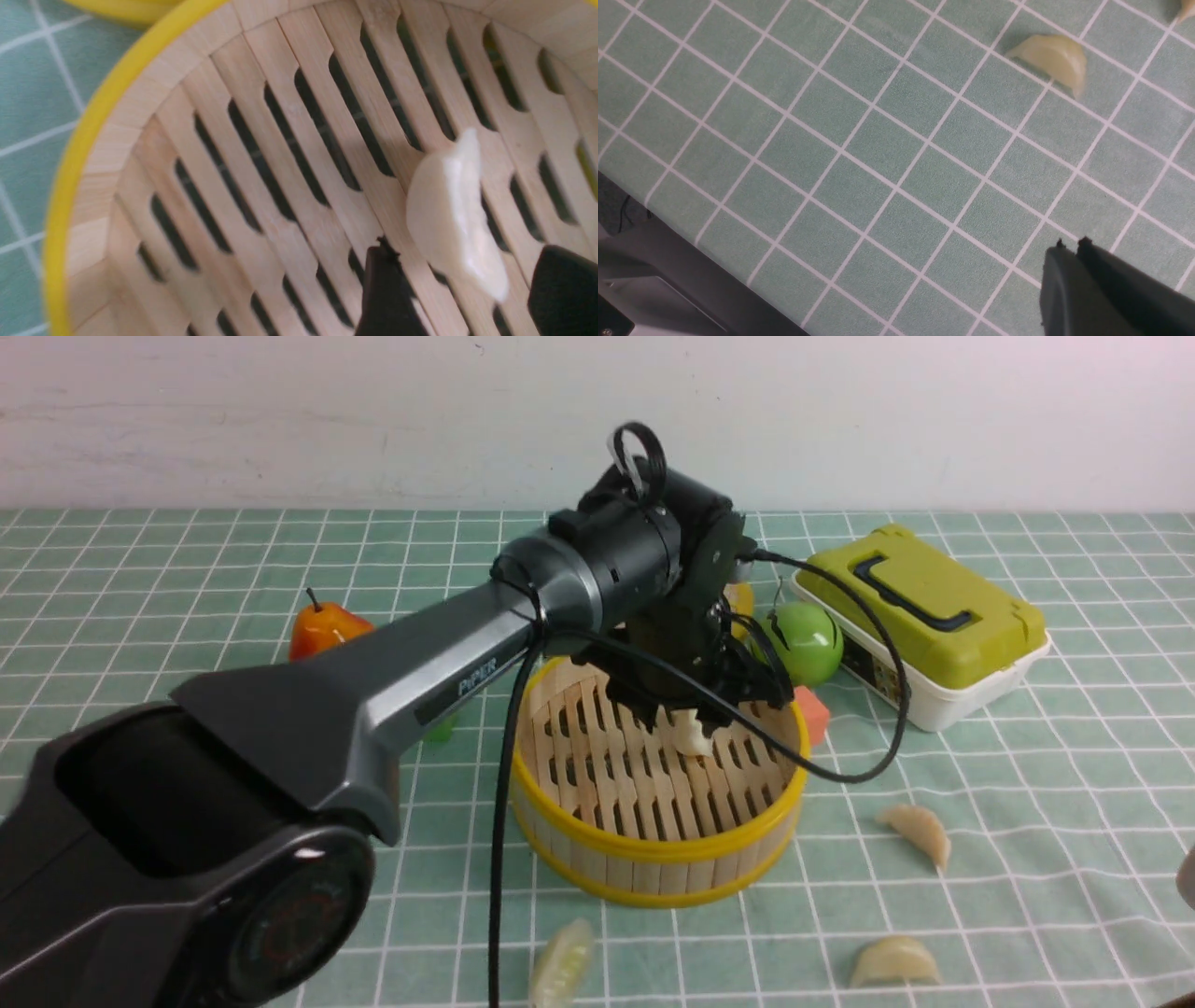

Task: Put the dumplings into the steamer on the table with the blue tablecloth.
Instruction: 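Place the dumpling into the bamboo steamer basket with the left gripper, then reach for and grasp a dumpling on the table with the left gripper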

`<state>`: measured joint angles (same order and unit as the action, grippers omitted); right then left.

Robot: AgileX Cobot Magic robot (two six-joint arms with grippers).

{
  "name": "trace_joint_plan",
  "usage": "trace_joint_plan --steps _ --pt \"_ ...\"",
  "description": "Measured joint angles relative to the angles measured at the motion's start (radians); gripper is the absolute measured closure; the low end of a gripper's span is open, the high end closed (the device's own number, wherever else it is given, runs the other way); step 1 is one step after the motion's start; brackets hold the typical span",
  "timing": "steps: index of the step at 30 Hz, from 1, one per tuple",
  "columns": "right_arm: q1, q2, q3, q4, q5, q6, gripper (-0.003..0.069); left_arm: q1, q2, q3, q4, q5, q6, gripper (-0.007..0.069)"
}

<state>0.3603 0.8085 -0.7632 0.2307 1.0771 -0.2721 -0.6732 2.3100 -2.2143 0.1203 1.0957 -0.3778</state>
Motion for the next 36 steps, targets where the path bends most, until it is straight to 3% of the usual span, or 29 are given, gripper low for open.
trace_joint_plan --steps 4,9,16,23,32,36 --pt "0.0 0.0 0.0 0.0 -0.021 0.0 0.0627 0.0 -0.147 0.0 -0.019 0.118 0.078 0.02" --pt "0.0 0.0 0.0 0.008 -0.046 0.0 0.0626 0.0 -0.36 0.141 -0.057 0.138 0.141 0.0199" --pt "0.0 0.0 0.0 0.031 -0.055 0.0 0.0622 0.0 -0.657 0.643 -0.084 0.133 0.145 0.0202" --pt "0.0 0.0 0.002 0.049 -0.072 0.0 0.0618 -0.001 -0.673 1.026 -0.178 -0.189 0.145 0.0202" --pt "0.0 0.0 0.002 0.05 -0.072 0.0 0.0608 -0.001 -0.513 1.07 -0.192 -0.442 0.145 0.0209" --pt "0.0 0.0 0.002 0.05 -0.059 0.0 0.0606 -0.001 -0.458 1.07 -0.195 -0.456 0.151 0.0282"
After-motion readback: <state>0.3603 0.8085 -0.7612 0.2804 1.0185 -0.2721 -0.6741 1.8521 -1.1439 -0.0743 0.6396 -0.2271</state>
